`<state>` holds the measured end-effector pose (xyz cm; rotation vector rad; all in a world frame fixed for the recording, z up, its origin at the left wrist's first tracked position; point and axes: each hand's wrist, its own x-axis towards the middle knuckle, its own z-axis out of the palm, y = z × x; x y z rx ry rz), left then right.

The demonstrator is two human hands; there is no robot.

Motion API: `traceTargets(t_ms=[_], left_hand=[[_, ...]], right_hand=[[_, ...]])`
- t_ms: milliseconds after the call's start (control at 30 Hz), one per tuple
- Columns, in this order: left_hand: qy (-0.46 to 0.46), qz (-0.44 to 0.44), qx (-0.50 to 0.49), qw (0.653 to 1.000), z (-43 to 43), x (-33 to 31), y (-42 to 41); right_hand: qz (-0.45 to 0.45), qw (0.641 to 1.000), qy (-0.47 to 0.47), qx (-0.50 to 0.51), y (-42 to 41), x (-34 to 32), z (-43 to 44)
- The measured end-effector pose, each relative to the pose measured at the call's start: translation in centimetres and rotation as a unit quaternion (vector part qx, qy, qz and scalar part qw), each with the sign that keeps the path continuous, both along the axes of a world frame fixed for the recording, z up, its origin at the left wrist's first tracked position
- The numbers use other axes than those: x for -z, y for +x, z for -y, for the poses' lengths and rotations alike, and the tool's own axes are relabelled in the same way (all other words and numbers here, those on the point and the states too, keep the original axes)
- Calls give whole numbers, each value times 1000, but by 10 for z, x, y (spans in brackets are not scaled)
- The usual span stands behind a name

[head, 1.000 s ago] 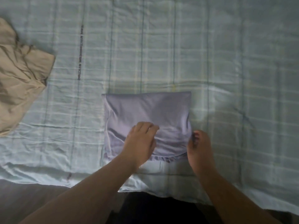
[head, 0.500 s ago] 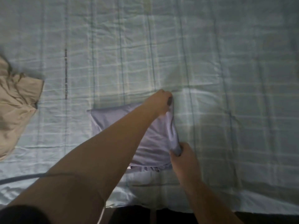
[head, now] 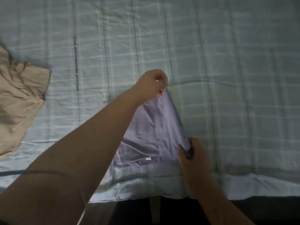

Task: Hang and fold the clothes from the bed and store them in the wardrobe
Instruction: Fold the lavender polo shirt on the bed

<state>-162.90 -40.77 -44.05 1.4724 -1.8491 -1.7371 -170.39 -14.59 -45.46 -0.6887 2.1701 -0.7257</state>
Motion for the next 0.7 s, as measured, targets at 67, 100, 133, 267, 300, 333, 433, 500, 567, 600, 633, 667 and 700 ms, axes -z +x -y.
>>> traceTargets(t_ms=[67, 100, 133, 267, 300, 333, 433, 500, 567, 600, 633, 667, 700], left_hand=[[31, -21, -21, 999, 11, -9, 34], [59, -28, -46, 997, 16, -13, 50], [89, -37, -74, 993, 20, -16, 66], [43, 6, -31, 999, 33, -13, 132], [5, 38, -1, 999, 35, -9, 147], [-27, 73, 18, 997, 38, -3, 161], [-71, 128, 13, 989, 42, 19, 189], [-70, 131, -17, 989, 40, 32, 198], [-73, 141, -37, 987, 37, 44, 203], [-76, 149, -38, 985, 35, 47, 205], [-81, 154, -36, 984, 32, 49, 206], [-88, 157, -35, 983, 29, 51, 207], [-100, 156, -39, 982, 24, 51, 207]], right_hand=[[7, 1000, -28, -12, 26, -13, 6], [4, 998, -44, -33, 39, -18, 9], [5, 996, -60, -59, 53, -24, 14], [0, 988, -74, -134, 115, -25, 28], [-12, 984, -78, -159, 130, -21, 32], [-26, 979, -78, -184, 144, -16, 36], [-34, 974, -25, -225, 176, 0, 43], [-35, 968, 18, -248, 191, 9, 45], [-24, 961, 44, -273, 199, 18, 45], [-17, 958, 53, -280, 201, 22, 45], [-14, 959, 58, -278, 199, 24, 46], [-25, 963, 52, -265, 196, 25, 47], [-52, 967, 27, -248, 190, 26, 48]])
